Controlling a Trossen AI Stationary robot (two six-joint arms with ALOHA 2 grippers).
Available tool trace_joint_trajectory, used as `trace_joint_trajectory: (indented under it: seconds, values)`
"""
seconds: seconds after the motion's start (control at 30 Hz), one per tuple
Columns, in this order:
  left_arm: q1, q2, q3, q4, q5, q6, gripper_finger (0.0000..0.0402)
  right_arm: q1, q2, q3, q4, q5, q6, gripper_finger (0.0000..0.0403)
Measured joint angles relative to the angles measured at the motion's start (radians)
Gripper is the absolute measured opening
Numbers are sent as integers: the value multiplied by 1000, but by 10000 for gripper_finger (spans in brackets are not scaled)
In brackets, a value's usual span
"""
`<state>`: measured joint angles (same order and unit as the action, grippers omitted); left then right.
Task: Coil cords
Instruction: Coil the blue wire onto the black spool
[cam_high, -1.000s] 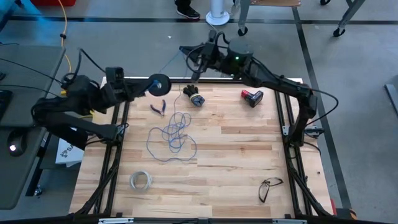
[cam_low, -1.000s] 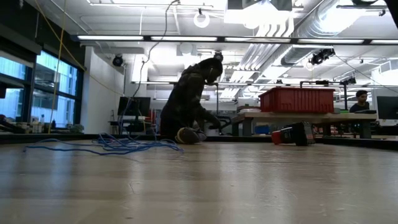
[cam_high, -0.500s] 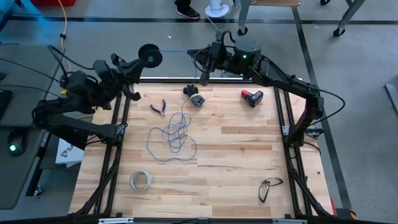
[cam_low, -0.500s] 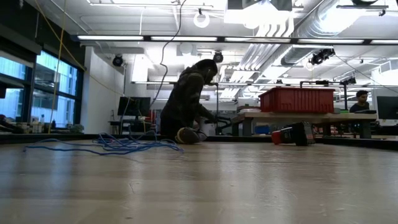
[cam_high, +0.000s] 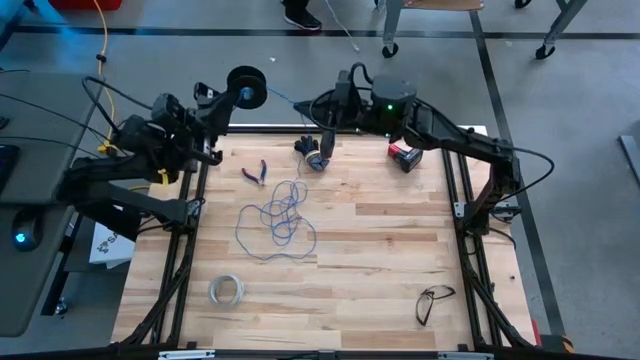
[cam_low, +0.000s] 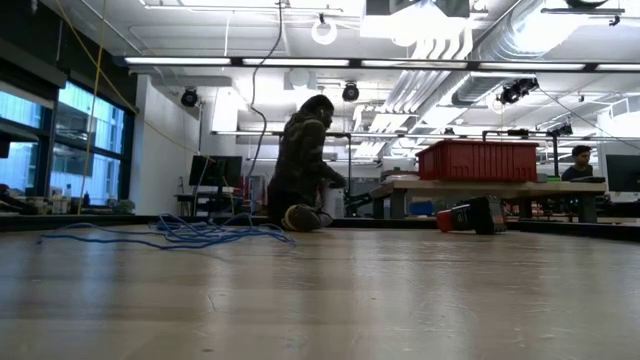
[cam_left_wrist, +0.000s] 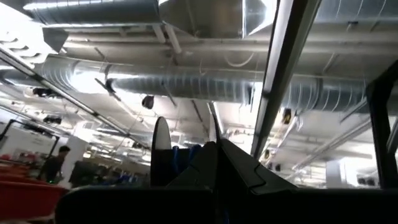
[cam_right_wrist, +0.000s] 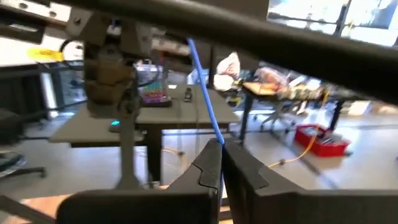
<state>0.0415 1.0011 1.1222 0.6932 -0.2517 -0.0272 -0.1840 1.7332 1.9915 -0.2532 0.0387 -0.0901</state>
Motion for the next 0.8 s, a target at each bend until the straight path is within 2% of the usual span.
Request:
trace_joint_trajectory:
  seconds: [0.1,0.27,0.4,0.63,0.7,0.8]
  values:
    - [13,28,65,-11,20,-6,0,11,0,0,-33,-19,46,26]
    - [26,95,192,-37,147,-31,0,27,2,0,-100,-24,82,93]
    - [25,150,278,-97,207,-15,1,28,2,-1,-153,-43,175,134]
    - [26,181,370,-251,220,6,1,29,2,-1,-151,-121,249,162]
    - [26,189,381,-259,219,-13,1,29,3,-1,-148,-130,249,165]
    - [35,191,404,-253,222,-24,1,29,11,-1,-142,-200,251,166]
